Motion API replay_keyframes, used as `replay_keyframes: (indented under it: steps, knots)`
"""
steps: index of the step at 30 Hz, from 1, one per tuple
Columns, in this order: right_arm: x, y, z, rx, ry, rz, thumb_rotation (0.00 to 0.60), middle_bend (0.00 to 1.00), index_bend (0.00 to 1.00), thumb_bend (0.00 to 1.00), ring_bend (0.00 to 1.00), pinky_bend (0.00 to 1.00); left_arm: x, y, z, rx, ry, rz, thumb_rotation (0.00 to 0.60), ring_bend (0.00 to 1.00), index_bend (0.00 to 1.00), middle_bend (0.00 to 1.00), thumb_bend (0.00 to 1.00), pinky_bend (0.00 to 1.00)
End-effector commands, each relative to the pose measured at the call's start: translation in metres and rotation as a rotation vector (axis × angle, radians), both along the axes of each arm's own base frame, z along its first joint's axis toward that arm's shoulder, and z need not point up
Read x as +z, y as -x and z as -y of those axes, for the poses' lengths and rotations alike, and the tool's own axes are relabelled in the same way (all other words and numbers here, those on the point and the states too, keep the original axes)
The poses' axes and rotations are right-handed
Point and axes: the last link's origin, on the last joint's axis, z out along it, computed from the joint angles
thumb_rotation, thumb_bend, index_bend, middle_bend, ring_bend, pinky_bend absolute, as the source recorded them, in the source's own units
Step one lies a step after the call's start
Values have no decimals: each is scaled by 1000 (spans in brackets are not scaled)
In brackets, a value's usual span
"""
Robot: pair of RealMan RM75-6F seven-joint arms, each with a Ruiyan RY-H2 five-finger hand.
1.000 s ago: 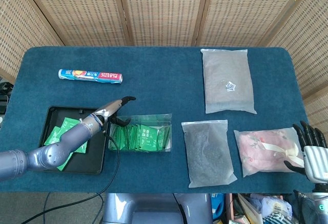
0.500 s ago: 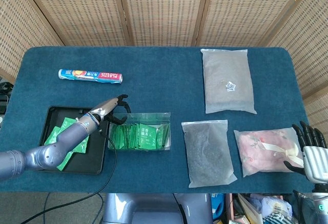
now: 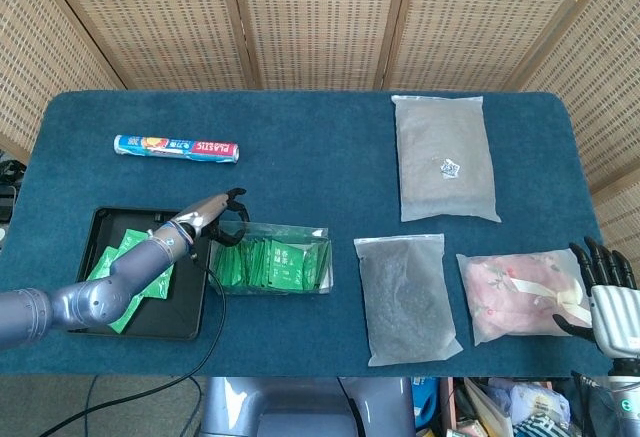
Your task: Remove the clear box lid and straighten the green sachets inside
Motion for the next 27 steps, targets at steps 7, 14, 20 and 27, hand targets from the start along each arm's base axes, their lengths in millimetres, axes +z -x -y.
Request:
replay_keyframes:
  steps: [7, 14, 20, 27]
  knots:
    - [0, 0, 0, 0, 0, 1, 600, 0, 0, 0, 0, 0, 6, -2, -4, 7, -50, 42, 600, 0, 0, 0, 657, 0]
    - [0, 0, 0, 0, -2, 1, 600, 0, 0, 0, 0, 0, 17, 3, -7, -5, -125, 73, 600, 0, 0, 0, 658, 0]
    - [-1, 0, 0, -2, -3, 0, 600, 0, 0, 0, 0, 0, 18, 11, -8, 13, -89, 61, 600, 0, 0, 0, 658, 0]
    - [-2, 0, 0, -2, -7, -1, 600, 0, 0, 0, 0, 0, 22, 19, -15, 12, -160, 62, 600, 0, 0, 0, 657, 0]
